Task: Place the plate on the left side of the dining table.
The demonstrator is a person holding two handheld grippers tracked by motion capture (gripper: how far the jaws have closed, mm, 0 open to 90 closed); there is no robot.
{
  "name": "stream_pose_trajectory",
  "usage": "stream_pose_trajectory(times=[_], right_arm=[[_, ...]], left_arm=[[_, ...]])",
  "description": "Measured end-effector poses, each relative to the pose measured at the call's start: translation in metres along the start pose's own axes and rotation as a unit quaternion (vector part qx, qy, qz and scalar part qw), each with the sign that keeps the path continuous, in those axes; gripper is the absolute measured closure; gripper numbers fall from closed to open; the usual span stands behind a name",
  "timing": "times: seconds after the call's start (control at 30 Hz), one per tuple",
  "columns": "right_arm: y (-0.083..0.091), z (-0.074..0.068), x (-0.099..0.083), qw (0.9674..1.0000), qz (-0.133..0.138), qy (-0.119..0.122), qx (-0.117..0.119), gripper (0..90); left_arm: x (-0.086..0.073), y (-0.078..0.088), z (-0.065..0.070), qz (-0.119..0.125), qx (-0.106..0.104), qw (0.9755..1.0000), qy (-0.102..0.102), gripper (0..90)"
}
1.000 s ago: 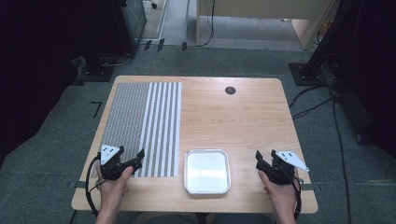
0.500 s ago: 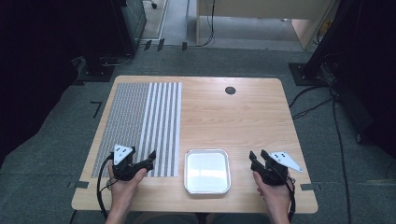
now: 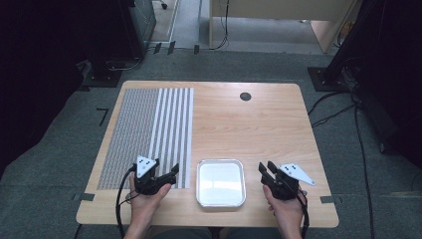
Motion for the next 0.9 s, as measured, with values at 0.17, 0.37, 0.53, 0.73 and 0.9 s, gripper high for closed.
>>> stream_pose_trajectory(times=[0.17,0.37,0.53,0.73,0.9], right_arm=[[-0.002,-0.008,-0.003,0.9999,-0.003,-0.005,0.016,66.3],[-0.004,-0.02,-0.011,0.9988,-0.021,-0.02,0.038,68.9],[-0.006,-0.03,-0.017,0.9972,-0.026,-0.033,0.062,74.0],[-0.008,-0.036,-0.023,0.9971,-0.032,-0.017,0.068,76.3],[-0.008,-0.043,-0.029,0.9943,-0.044,-0.037,0.09,80.6]], left_arm=[[-0.007,-0.005,0.015,-0.009,-0.008,0.9999,-0.004,27.1],[-0.015,-0.009,0.035,-0.02,-0.029,0.9994,-0.001,35.2],[-0.023,-0.012,0.047,-0.038,-0.035,0.9986,0.001,42.3],[-0.033,-0.015,0.056,-0.053,-0.044,0.9976,-0.006,57.6],[-0.043,-0.017,0.066,-0.073,-0.059,0.9954,-0.018,68.9]])
Point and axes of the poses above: each handheld gripper's, and its own axes: y roughly backward along the jaws, x roughly out of its top, z roughly to its right, the point moved 9 cm from there along -y, roughly forward along the jaws, and after that the axes turned 10 degrees about z, right-handed, at the moved point
